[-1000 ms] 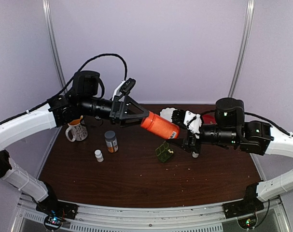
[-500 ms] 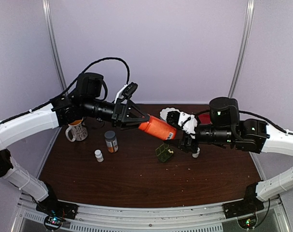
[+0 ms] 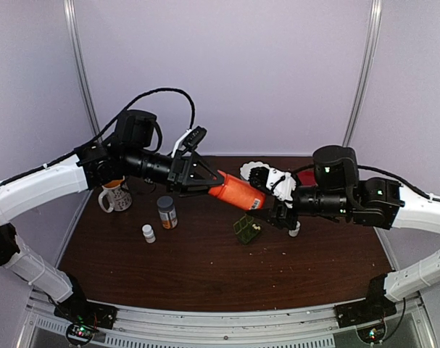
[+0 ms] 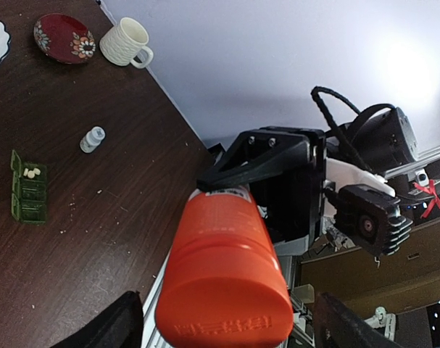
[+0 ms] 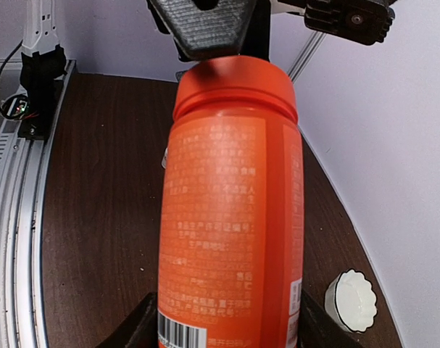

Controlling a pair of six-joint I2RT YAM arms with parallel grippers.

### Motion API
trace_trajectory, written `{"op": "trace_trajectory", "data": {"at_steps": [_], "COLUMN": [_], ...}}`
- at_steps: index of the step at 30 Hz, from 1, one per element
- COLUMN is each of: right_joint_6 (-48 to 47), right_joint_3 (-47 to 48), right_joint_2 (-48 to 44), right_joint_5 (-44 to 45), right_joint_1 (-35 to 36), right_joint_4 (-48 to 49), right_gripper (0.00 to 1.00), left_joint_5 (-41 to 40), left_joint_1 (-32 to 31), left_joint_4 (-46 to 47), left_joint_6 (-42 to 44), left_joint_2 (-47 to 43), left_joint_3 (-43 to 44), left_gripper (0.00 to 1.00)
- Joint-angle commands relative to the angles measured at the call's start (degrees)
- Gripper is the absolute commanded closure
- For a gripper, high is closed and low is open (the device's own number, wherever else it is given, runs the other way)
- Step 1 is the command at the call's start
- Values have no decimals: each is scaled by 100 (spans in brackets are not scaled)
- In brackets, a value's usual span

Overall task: Sort the pills into containers
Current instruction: Screw the lid of the pill bottle onto the pill bottle.

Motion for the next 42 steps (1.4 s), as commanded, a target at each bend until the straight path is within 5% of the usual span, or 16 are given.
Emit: {"op": "trace_trajectory", "data": {"at_steps": [1,10,16,21,26,33,42], "right_joint_6": [4,12,32,44,54,58,112], "right_joint_3": [162,233,282,300,283,283,328], "right_joint_2": [-46,63,104,130,121,113,160], "right_joint_5": [111,75,69,58,59,54,35], "right_joint_1": [41,62,79,76,75,75,77], "right_joint_4": [9,-33,-31,-91,-119,-129,-146], "right_gripper": [100,100,100,100,100,100,100], "left_joint_5": [-14,86,169,190,247,232,292], "left_joint_1": [5,5,10,5,11,98,111], "left_joint_4": [54,171,149,161,174,273,347], "left_joint_6": [99,64,58,72,73,23,16], "left_joint_2": [21,62,83,85,98,39,16], "left_joint_3": [216,190,180,155,155,69,-3], "left_gripper": [18,31,30,47,32,32,52]}}
